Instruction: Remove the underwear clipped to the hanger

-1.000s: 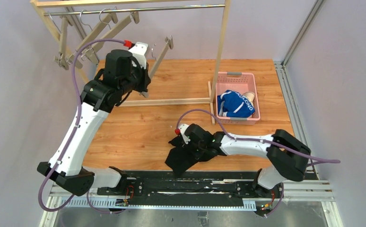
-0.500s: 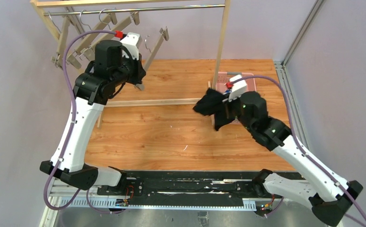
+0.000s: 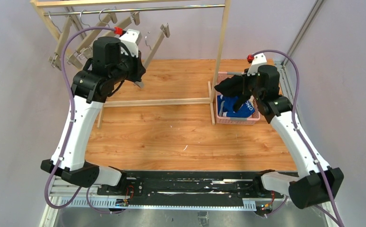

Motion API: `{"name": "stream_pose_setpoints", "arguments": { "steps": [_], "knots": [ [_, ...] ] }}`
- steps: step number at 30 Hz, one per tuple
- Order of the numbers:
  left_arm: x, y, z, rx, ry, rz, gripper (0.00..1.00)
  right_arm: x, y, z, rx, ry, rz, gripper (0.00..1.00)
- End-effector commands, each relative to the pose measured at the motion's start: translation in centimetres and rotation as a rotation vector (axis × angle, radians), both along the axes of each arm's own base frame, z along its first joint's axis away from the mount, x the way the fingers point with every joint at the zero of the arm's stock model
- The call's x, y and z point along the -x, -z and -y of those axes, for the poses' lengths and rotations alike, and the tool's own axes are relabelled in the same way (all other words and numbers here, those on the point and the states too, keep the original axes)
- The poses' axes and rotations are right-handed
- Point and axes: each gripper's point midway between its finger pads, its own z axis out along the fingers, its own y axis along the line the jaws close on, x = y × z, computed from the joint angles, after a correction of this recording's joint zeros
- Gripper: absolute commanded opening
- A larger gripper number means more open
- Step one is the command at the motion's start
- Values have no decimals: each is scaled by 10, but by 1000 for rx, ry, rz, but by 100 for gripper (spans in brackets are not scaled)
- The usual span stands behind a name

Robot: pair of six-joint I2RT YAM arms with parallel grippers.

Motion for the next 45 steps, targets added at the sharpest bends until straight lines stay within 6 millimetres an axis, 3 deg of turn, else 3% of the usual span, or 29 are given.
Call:
{"name": "stream_pose_setpoints", "arguments": {
  "steps": [1,8,11,15,21,23,26,29,32,41,45],
  "knots": [
    [-4,-9,1,-10,23,34,0,-26,-30,1,-87,-15,82,1],
    [-4,-9,-3,-27,11,40,0,-57,-8,6,-94,-2,60,1],
    [-5,-13,-2,-21,12,50,0,-72,14,5,-96,0,21,1],
    [-6,-25,-1,-6,15,75,0,-86,56,5,-81,10,-60,1],
    [-9,-50,2,15,24,125,0,-87,146,8,-32,19,-246,2],
    [-9,-55,1,16,22,137,0,-84,167,12,-16,39,-291,11],
    [-9,-62,-1,17,11,156,0,-84,182,18,1,65,-334,23],
    [-11,-68,-4,20,1,171,0,-81,181,21,11,85,-371,36],
    [-15,-71,-5,19,-9,178,0,-76,163,21,3,73,-327,58],
    [-27,-76,-17,19,-65,209,0,-49,113,31,2,90,-176,63],
    [-29,-76,-13,40,-45,209,0,-37,94,33,-11,90,-118,64]
  ]
}}
